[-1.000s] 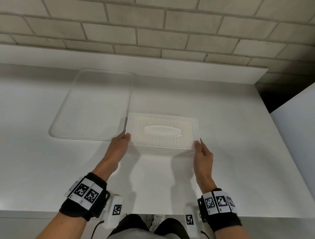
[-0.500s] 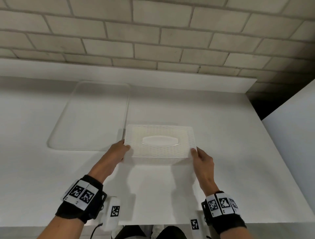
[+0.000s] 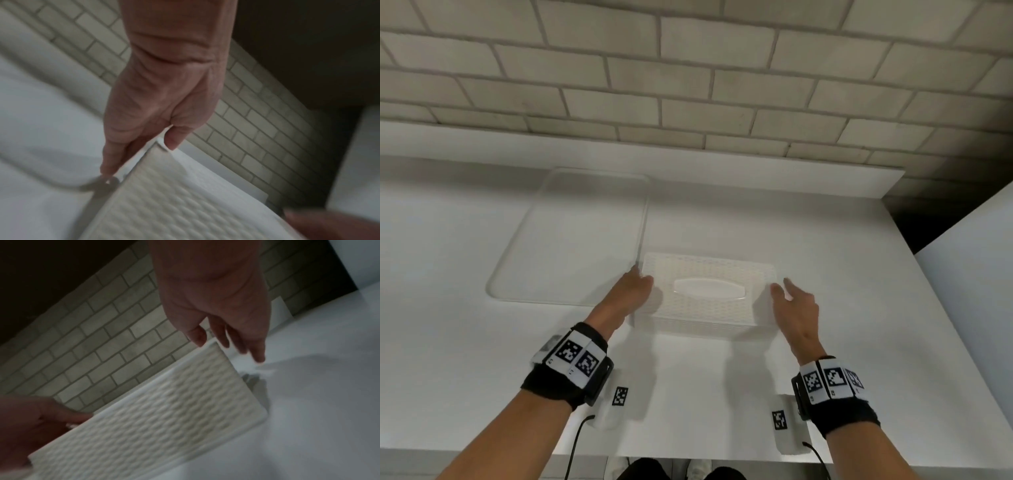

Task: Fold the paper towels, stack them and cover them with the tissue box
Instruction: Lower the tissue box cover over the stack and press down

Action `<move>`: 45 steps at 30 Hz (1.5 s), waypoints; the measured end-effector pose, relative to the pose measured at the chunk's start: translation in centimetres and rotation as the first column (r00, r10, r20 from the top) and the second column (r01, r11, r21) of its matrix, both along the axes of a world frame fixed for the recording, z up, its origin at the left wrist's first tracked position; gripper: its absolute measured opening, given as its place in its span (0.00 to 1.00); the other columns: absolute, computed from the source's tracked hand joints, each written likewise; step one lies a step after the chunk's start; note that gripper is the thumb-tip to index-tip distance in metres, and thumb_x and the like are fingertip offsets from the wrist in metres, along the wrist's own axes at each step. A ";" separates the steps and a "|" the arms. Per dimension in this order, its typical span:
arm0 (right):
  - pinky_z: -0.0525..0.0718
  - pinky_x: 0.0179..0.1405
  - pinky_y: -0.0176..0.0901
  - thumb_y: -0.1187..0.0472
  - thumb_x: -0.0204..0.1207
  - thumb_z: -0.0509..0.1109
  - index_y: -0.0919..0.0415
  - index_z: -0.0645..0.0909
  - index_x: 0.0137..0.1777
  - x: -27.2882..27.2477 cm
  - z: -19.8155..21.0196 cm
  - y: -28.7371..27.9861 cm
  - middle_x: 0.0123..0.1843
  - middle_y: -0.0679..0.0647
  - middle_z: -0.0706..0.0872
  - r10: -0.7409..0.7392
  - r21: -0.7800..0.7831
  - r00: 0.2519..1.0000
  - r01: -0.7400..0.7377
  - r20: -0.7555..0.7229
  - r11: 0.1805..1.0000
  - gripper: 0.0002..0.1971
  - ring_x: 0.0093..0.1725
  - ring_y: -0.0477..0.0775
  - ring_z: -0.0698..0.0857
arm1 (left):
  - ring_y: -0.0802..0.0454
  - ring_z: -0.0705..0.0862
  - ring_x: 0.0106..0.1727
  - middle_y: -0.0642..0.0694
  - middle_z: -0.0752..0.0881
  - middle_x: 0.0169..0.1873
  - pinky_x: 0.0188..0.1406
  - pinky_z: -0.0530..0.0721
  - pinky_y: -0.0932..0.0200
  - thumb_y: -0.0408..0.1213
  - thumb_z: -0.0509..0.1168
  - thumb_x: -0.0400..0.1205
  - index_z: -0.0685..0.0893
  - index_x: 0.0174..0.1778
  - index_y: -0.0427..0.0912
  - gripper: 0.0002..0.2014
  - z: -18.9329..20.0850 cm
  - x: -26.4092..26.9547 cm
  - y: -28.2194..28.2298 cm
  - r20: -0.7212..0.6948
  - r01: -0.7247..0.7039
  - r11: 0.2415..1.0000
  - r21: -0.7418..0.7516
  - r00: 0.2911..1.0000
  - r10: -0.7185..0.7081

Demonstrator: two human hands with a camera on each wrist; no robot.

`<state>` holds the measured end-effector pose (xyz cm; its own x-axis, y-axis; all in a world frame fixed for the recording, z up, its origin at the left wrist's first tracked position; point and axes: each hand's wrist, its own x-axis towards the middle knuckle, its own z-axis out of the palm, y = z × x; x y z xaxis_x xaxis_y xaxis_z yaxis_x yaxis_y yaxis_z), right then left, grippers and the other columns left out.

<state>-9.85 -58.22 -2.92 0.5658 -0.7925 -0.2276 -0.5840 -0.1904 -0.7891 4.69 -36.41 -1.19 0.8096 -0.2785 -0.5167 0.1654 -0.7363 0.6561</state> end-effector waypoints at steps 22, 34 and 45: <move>0.69 0.48 0.31 0.66 0.83 0.64 0.62 0.86 0.62 4.6 -0.7 3.2 0.50 0.49 0.73 0.541 -0.264 0.828 -0.559 -0.145 0.786 0.12 0.54 0.51 0.74 | 0.50 0.75 0.61 0.50 0.80 0.57 0.58 0.67 0.56 0.51 0.72 0.76 0.90 0.56 0.53 0.14 -0.4 -0.4 -5.3 0.529 0.488 0.788 0.375 0.585 -0.614; 0.79 0.61 0.50 0.51 0.74 0.74 0.50 0.88 0.55 5.0 1.3 3.4 0.54 0.47 0.74 0.603 -0.212 0.768 -0.640 -0.216 0.739 0.11 0.63 0.51 0.73 | 0.51 0.73 0.58 0.52 0.74 0.58 0.53 0.65 0.58 0.25 0.62 0.76 0.83 0.46 0.49 0.13 -1.1 -0.7 -4.7 0.571 0.592 0.665 0.456 0.378 -0.729; 0.75 0.52 0.50 0.60 0.83 0.63 0.60 0.86 0.50 5.4 -0.6 3.8 0.55 0.53 0.80 0.609 -0.420 0.761 -0.639 -0.224 0.644 0.09 0.51 0.54 0.73 | 0.56 0.74 0.56 0.54 0.79 0.54 0.57 0.68 0.58 0.50 0.73 0.75 0.88 0.46 0.49 0.10 -1.5 1.3 -4.4 0.503 0.612 0.769 0.186 0.613 -0.610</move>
<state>-4.48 -54.42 -3.56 0.9626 -0.2710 0.0059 -0.2346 -0.8437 -0.4829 5.98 -40.83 -2.70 0.5840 -0.8077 -0.0811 -0.6772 -0.5399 0.4999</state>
